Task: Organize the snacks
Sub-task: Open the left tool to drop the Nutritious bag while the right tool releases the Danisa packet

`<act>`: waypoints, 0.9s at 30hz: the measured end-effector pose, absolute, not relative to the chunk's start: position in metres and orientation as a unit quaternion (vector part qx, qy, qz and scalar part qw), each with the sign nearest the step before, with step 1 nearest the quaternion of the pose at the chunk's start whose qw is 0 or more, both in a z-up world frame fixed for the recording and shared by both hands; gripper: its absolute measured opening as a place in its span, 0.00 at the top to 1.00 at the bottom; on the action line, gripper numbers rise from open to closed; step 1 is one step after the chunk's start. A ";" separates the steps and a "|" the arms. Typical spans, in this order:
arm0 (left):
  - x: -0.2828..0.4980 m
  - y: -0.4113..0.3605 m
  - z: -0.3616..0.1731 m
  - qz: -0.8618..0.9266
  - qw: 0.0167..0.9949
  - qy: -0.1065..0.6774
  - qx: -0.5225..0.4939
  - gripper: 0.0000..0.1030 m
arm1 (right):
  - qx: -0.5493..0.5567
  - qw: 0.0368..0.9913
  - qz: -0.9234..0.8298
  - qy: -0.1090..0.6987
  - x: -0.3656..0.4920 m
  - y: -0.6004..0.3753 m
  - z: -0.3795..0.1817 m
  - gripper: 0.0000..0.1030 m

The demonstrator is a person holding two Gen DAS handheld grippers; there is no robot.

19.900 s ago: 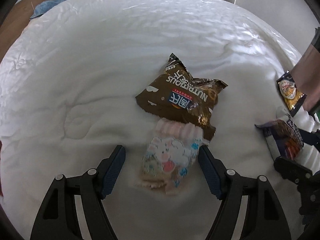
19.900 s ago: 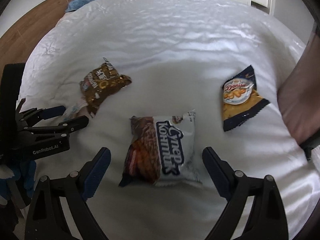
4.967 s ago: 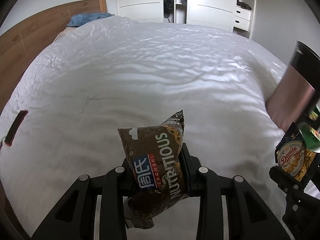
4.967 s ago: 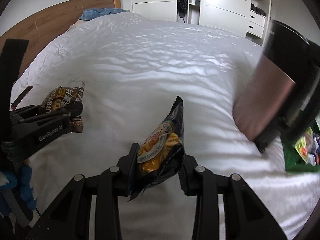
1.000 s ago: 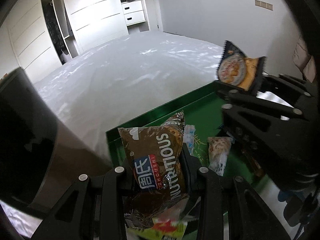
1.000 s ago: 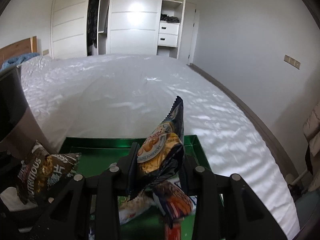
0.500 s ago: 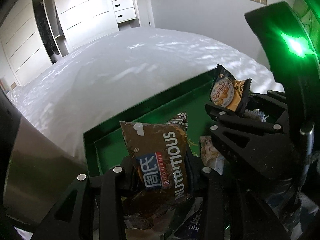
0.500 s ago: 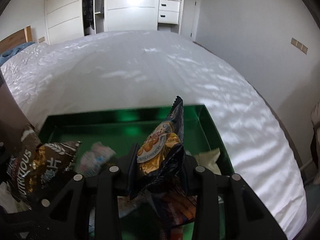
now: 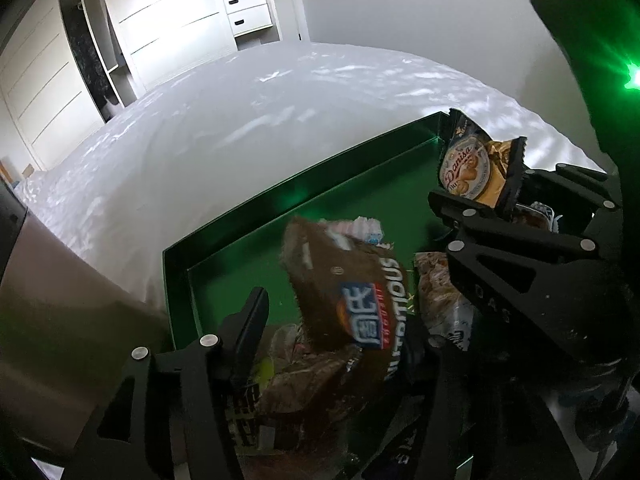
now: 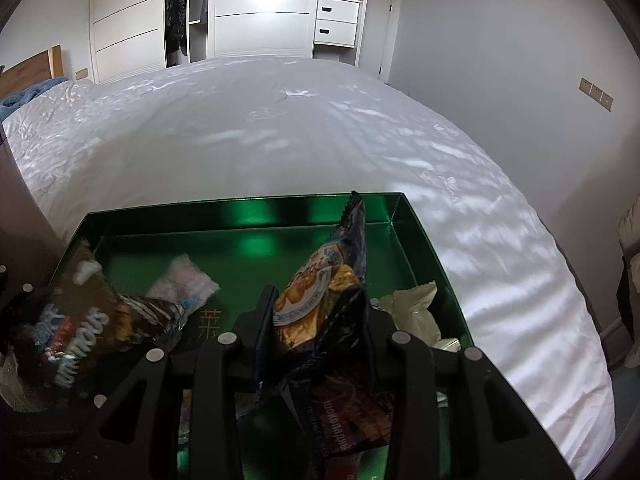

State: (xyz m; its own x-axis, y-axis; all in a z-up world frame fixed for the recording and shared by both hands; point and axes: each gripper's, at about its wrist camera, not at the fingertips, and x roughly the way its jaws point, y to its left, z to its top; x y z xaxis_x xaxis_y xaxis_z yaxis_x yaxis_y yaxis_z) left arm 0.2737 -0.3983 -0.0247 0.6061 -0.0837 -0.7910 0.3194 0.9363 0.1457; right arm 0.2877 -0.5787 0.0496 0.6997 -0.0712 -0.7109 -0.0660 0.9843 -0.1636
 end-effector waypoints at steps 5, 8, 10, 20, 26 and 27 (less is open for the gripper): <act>0.274 -0.399 -0.025 -0.115 0.883 0.432 0.139 0.46 | -0.092 0.917 -0.001 0.387 0.286 -0.576 0.049 0.00; 0.272 -0.399 -0.024 -0.117 0.884 0.431 0.140 0.45 | -0.097 0.917 0.002 0.387 0.284 -0.575 0.049 0.00; 0.272 -0.399 -0.024 -0.117 0.884 0.431 0.141 0.44 | -0.098 0.917 0.002 0.387 0.283 -0.575 0.049 0.00; 0.260 -0.397 -0.013 -0.116 0.890 0.414 0.150 0.36 | -0.081 0.919 -0.001 0.385 0.271 -0.580 0.054 0.00; 0.250 -0.395 -0.001 -0.116 0.893 0.408 0.151 0.33 | -0.079 0.922 0.001 0.378 0.256 -0.582 0.067 0.00; 0.248 -0.395 0.001 -0.116 0.893 0.407 0.152 0.33 | -0.079 0.923 0.000 0.376 0.253 -0.582 0.070 0.00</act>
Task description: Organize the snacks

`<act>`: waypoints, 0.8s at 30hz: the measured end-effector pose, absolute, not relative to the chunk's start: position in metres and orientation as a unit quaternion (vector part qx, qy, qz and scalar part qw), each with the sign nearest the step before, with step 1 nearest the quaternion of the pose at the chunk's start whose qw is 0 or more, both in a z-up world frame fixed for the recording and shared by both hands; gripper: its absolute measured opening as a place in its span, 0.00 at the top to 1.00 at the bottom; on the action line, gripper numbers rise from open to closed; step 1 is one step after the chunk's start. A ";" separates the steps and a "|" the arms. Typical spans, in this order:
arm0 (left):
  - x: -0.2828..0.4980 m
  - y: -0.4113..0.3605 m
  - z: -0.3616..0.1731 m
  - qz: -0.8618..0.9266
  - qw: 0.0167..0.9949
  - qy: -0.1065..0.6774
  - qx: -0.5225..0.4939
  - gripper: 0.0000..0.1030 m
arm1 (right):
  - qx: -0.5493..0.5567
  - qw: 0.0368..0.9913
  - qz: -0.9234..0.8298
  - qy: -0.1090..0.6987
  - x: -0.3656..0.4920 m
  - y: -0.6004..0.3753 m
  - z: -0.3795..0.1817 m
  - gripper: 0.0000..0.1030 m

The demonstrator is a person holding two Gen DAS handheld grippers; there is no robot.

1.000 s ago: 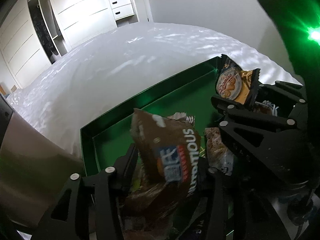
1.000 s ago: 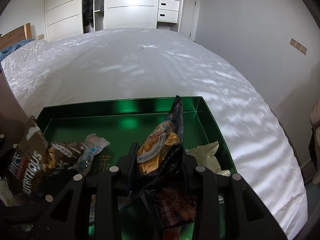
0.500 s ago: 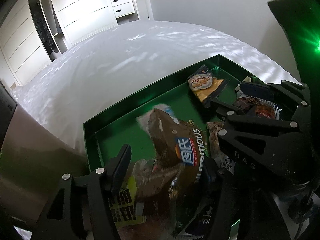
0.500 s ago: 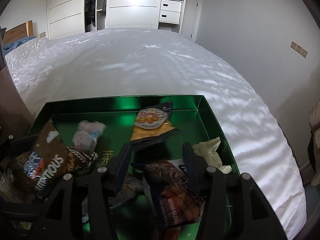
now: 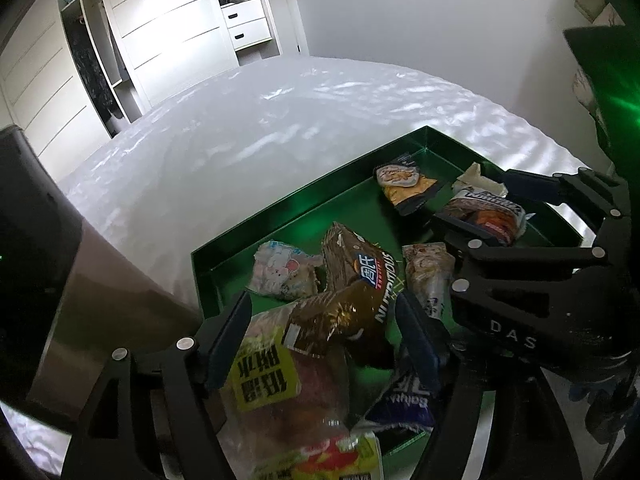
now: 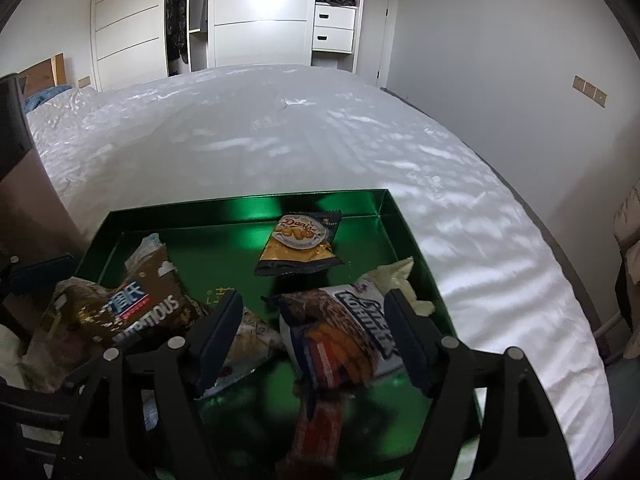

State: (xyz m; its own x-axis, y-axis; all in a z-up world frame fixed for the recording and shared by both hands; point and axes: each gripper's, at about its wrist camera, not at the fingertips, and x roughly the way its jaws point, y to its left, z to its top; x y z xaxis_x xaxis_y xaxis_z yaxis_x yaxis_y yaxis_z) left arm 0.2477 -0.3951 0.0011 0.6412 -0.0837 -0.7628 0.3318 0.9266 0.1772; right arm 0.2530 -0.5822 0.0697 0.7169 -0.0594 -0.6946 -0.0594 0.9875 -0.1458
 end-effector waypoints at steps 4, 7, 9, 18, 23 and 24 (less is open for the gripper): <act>0.238 -0.395 0.010 -0.118 0.891 0.408 0.159 0.33 | -0.077 0.927 -0.004 0.368 0.239 -0.584 0.082 0.00; 0.226 -0.393 0.017 -0.119 0.891 0.408 0.159 0.33 | -0.076 0.929 -0.009 0.362 0.226 -0.585 0.095 0.00; 0.214 -0.390 0.024 -0.125 0.892 0.407 0.153 0.33 | -0.077 0.931 -0.012 0.356 0.215 -0.586 0.103 0.00; 0.154 -0.358 0.050 -0.144 0.894 0.407 0.124 0.32 | -0.068 0.935 -0.027 0.346 0.155 -0.583 0.129 0.00; 0.121 -0.326 0.060 -0.146 0.899 0.403 0.094 0.24 | -0.065 0.935 -0.017 0.348 0.120 -0.563 0.133 0.00; 0.114 -0.318 0.061 -0.144 0.900 0.402 0.087 0.23 | -0.066 0.935 -0.014 0.349 0.113 -0.557 0.133 0.00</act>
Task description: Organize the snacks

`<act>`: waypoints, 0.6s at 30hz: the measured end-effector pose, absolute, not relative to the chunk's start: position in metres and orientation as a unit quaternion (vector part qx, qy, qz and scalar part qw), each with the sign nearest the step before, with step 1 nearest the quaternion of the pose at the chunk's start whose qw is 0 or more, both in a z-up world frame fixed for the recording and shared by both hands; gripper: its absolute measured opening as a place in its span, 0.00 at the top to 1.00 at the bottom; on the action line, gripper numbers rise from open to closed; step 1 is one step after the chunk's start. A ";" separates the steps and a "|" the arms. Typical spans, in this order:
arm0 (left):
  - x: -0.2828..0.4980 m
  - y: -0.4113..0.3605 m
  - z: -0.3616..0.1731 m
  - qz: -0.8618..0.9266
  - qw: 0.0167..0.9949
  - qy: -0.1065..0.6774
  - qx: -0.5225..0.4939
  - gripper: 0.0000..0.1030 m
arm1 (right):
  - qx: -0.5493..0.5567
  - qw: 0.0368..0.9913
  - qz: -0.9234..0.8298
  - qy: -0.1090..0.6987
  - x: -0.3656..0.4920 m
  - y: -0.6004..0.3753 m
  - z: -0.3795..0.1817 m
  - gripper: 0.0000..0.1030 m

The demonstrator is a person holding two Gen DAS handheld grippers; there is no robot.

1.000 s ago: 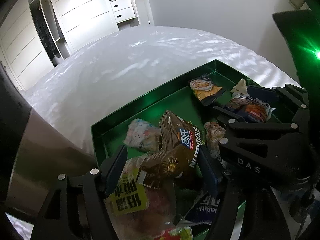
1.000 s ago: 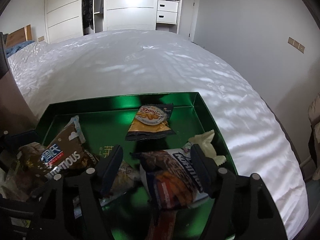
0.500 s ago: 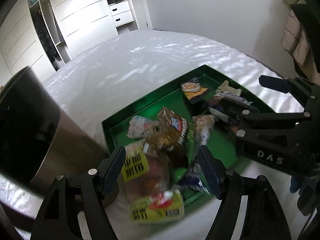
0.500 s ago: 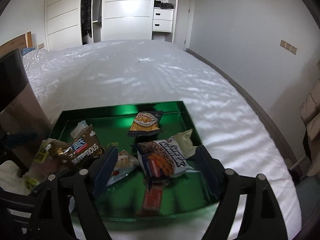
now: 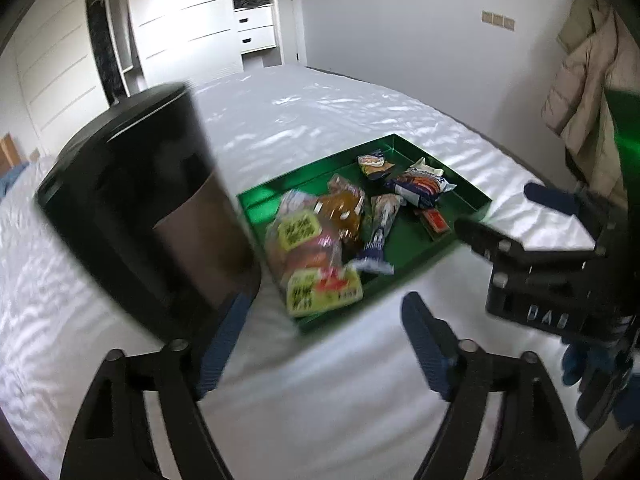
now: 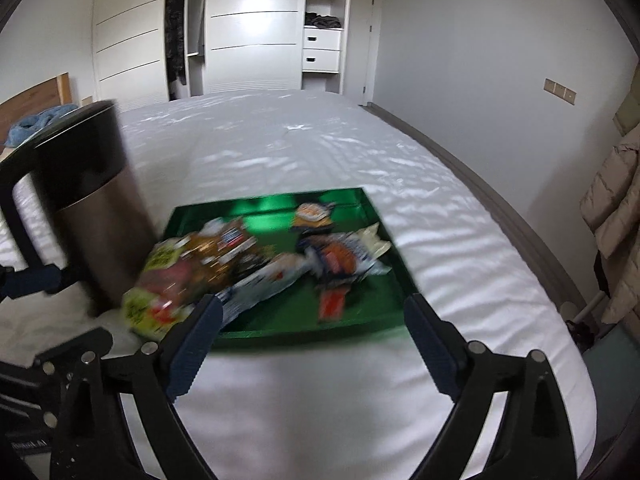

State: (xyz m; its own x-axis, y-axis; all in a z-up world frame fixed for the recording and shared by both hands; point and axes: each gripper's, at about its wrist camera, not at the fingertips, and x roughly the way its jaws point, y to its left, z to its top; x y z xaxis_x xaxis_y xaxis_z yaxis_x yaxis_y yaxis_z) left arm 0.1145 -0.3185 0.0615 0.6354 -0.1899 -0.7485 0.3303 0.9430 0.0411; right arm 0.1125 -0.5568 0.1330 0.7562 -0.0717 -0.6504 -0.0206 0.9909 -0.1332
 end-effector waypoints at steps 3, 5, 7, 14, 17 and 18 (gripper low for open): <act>0.100 -0.296 0.062 -0.136 0.903 0.401 0.069 0.21 | -0.072 0.933 0.000 0.353 0.091 -0.537 0.130 0.00; 0.090 -0.279 0.060 -0.123 0.904 0.404 0.063 0.19 | -0.076 0.931 0.009 0.356 0.077 -0.522 0.126 0.00; 0.083 -0.266 0.057 -0.108 0.905 0.405 0.066 0.17 | -0.072 0.930 0.016 0.360 0.065 -0.510 0.123 0.00; 0.050 -0.198 0.048 -0.072 0.907 0.412 0.046 0.17 | -0.071 0.925 0.039 0.373 0.037 -0.461 0.104 0.00; 0.042 -0.175 0.044 -0.058 0.907 0.414 0.045 0.17 | -0.076 0.924 0.045 0.373 0.030 -0.442 0.100 0.00; 0.040 -0.170 0.044 -0.055 0.908 0.413 0.048 0.17 | -0.077 0.924 0.048 0.371 0.028 -0.436 0.099 0.00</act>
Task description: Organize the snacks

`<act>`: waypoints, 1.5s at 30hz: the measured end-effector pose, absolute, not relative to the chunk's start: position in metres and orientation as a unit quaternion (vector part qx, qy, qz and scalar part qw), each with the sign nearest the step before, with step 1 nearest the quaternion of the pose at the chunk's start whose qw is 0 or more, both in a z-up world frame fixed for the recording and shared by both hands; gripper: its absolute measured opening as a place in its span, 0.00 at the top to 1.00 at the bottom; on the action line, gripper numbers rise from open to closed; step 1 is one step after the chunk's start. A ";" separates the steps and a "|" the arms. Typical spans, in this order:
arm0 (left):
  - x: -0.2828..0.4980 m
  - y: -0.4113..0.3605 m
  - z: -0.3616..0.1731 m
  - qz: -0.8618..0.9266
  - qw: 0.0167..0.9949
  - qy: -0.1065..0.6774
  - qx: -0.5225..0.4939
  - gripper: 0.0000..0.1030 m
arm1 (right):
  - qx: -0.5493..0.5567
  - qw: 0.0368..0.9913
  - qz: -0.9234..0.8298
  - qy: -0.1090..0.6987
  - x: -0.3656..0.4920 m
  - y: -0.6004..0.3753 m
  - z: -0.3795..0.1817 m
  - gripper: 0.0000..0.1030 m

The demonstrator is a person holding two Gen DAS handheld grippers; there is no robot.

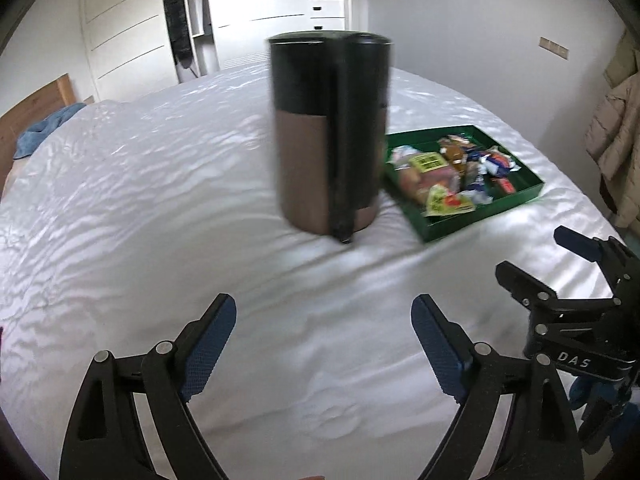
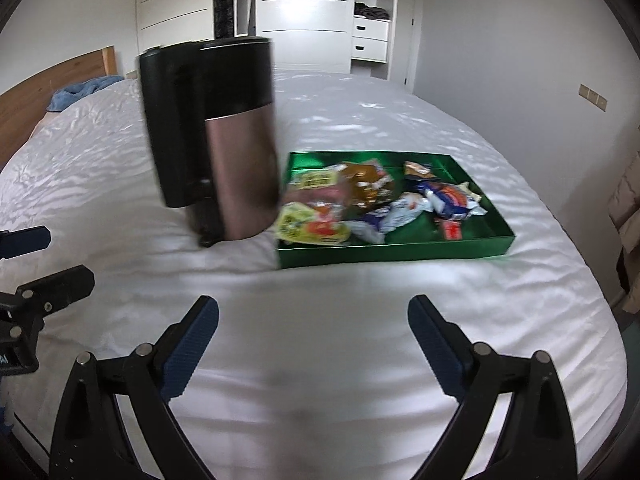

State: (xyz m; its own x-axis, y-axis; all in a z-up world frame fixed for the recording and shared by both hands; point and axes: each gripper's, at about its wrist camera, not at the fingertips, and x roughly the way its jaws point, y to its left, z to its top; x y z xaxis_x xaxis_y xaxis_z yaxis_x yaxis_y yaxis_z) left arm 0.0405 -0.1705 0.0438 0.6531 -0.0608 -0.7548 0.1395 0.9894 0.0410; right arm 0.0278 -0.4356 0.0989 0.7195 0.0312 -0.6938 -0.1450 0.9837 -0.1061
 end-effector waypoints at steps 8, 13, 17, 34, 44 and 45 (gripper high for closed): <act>0.034 -0.161 0.043 -0.056 0.908 0.408 0.070 0.17 | -0.088 0.923 0.034 0.372 0.018 -0.418 0.095 0.00; 0.033 -0.160 0.040 -0.054 0.905 0.416 0.067 0.17 | -0.090 0.922 0.026 0.376 0.014 -0.426 0.097 0.00; 0.030 -0.159 0.037 -0.053 0.903 0.420 0.073 0.17 | -0.094 0.921 0.024 0.378 0.011 -0.427 0.096 0.00; 0.030 -0.176 0.029 -0.073 0.895 0.433 0.076 0.12 | -0.095 0.920 -0.004 0.381 0.010 -0.458 0.094 0.00; 0.035 -0.192 0.020 -0.085 0.888 0.443 0.092 0.12 | -0.091 0.920 -0.014 0.382 0.017 -0.475 0.090 0.00; 0.036 -0.193 0.020 -0.085 0.888 0.442 0.093 0.12 | -0.090 0.920 -0.015 0.382 0.017 -0.476 0.090 0.00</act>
State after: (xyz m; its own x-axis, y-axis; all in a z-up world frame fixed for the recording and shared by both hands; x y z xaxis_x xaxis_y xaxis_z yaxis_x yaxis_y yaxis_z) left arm 0.0357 -0.1934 0.0196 0.5940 -0.0688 -0.8015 0.2330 0.9683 0.0895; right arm 0.0173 -0.4761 0.0896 0.7076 -0.0959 -0.7001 -0.0411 0.9835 -0.1762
